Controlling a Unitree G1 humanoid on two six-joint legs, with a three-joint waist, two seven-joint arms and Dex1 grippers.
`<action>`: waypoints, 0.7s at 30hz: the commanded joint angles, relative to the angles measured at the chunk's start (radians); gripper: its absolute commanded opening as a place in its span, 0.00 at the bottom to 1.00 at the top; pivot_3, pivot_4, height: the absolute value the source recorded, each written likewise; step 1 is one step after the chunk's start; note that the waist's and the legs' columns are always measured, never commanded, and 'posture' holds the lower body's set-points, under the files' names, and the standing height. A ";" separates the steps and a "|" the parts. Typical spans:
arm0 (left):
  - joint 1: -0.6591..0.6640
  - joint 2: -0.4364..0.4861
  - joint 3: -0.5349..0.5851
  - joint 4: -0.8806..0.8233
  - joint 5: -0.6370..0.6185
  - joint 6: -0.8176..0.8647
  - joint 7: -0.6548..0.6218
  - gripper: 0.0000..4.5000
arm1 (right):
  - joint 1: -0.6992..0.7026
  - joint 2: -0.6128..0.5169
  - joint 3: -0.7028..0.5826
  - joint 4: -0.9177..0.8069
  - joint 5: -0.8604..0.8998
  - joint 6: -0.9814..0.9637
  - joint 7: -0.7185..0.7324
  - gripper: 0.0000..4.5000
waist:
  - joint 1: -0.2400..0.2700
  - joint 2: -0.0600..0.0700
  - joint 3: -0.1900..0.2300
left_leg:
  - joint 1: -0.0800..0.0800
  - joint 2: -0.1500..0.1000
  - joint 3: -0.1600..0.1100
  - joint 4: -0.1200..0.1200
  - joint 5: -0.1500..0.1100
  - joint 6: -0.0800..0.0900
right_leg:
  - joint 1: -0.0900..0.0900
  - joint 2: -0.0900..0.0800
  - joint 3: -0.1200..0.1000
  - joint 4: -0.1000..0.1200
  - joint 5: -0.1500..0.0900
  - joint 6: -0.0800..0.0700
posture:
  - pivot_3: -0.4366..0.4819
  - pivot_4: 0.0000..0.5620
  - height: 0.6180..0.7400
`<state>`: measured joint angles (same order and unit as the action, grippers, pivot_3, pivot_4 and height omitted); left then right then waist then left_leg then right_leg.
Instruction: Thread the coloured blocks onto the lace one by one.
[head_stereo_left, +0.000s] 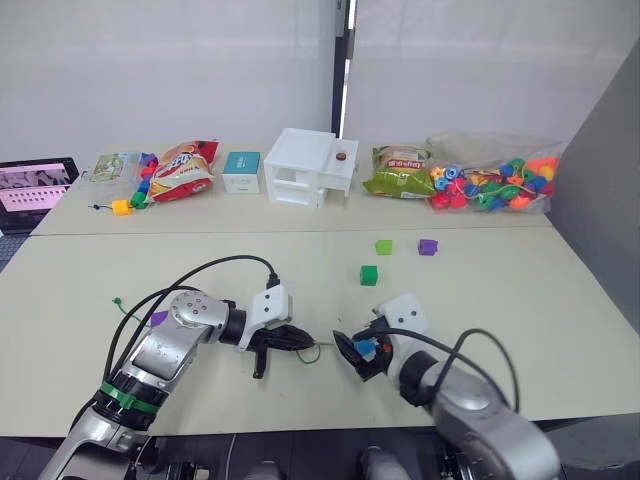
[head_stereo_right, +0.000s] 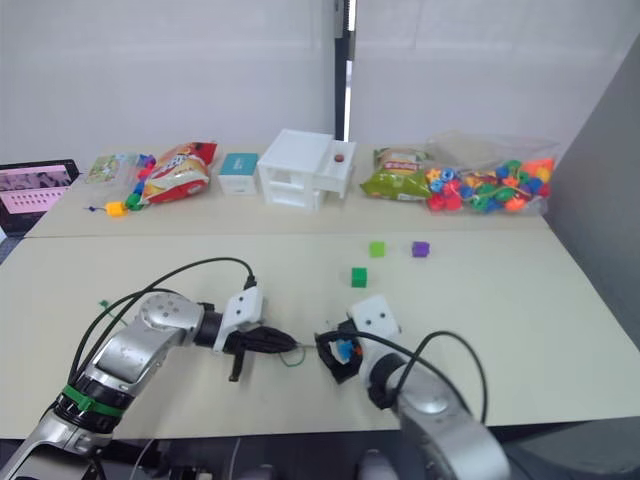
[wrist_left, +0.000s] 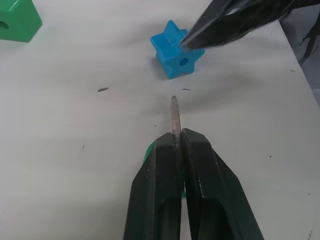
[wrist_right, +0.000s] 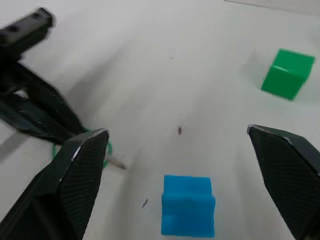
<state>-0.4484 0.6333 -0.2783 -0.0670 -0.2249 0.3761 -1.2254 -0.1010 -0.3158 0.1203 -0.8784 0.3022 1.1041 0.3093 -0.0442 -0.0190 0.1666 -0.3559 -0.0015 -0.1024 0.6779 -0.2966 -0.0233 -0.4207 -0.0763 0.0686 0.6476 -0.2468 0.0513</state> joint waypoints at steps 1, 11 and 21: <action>0.004 0.003 0.019 -0.043 -0.013 0.009 0.018 0.00 | -0.086 -0.129 -0.139 0.010 0.210 0.015 0.258 0.99 | 0.001 0.000 0.000 | 0.000 0.000 0.000 0.000 0.000 0.000 | 0.000 0.000 0.000 0.000 0.000 0.000 | 0.48 0.27 1.00; 0.082 0.034 0.054 -0.217 -0.061 0.123 0.070 0.00 | -0.434 -0.522 0.185 0.612 -0.006 -0.636 0.945 0.99 | -0.006 -0.001 0.001 | 0.000 0.001 0.003 0.000 -0.001 0.001 | 0.001 0.000 0.000 -0.002 0.000 0.000 | 0.48 0.27 1.00; 0.151 0.050 0.070 -0.334 -0.099 0.210 0.140 0.00 | -0.602 -0.399 0.351 1.021 -0.219 -1.147 1.152 0.99 | 0.002 -0.001 0.001 | -0.001 0.000 0.002 0.001 0.000 0.001 | -0.001 -0.001 0.000 -0.001 0.000 0.000 | 0.48 0.27 1.00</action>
<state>-0.2993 0.6765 -0.2261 -0.3578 -0.3045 0.5783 -1.0987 -0.6757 -0.7264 0.4700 0.1185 0.0903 0.0101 1.4376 -0.0420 -0.0200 0.1677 -0.3572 -0.0012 -0.1001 0.6788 -0.2970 -0.0227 -0.4218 -0.0774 0.0688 0.6464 -0.2467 0.0515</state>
